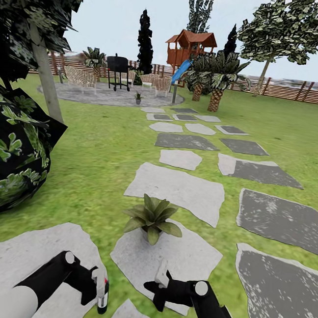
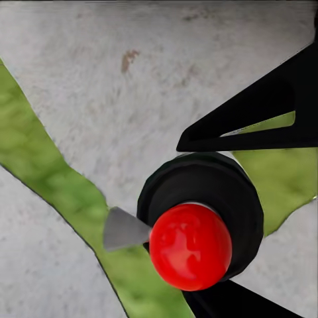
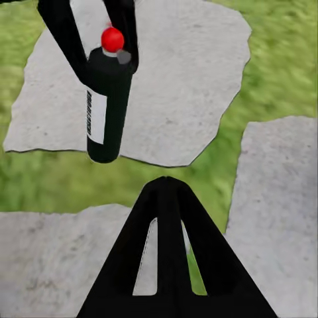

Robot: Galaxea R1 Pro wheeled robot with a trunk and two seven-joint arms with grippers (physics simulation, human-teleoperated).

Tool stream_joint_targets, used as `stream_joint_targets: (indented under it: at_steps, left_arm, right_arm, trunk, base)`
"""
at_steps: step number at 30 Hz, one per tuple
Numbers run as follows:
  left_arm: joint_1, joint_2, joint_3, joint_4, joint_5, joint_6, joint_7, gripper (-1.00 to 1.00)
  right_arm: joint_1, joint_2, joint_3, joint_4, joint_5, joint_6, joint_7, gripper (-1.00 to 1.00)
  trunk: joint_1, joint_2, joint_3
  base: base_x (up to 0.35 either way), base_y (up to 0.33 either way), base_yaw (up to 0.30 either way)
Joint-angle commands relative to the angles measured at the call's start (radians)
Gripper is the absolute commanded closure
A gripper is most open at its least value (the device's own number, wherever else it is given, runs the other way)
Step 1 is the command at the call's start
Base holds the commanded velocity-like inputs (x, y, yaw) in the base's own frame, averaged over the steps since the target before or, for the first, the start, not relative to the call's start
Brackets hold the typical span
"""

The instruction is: Pick up the pesticide atomizer in the garden and spray insectifuge to fully cover both potted plants in the garden.

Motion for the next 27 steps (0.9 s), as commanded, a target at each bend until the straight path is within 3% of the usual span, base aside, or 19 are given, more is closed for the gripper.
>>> stream_joint_targets:
  at_steps: [1,6,22,27]
  left_arm:
    - [-0.001,-0.005,-0.028,-0.002,-0.002,0.001,-0.003,1.0]
    - [-0.001,-0.023,-0.051,-0.002,-0.001,0.0,-0.003,1.0]
    - [-0.006,-0.098,-0.057,-0.042,-0.002,0.002,-0.006,1.0]
    - [-0.006,-0.11,-0.058,-0.043,-0.002,0.002,-0.012,1.0]
  right_arm:
    - [0.0,0.005,-0.001,-0.001,0.011,-0.009,0.001,1.0]
    - [-0.009,0.019,-0.001,-0.001,0.011,-0.009,0.002,1.0]
    - [-0.015,0.021,-0.001,0.001,0.011,-0.01,0.002,1.0]
    - [-0.014,0.021,-0.001,0.001,0.011,-0.01,0.002,1.0]
  trunk:
    - [0.0,0.0,-0.001]
    - [0.0,0.0,-0.001]
    - [0.0,0.0,-0.001]
    - [0.0,0.0,-0.001]
  base:
    - [0.0,0.0,0.0]
    - [0.0,0.0,0.0]
    - [0.0,0.0,0.0]
    - [0.0,0.0,0.0]
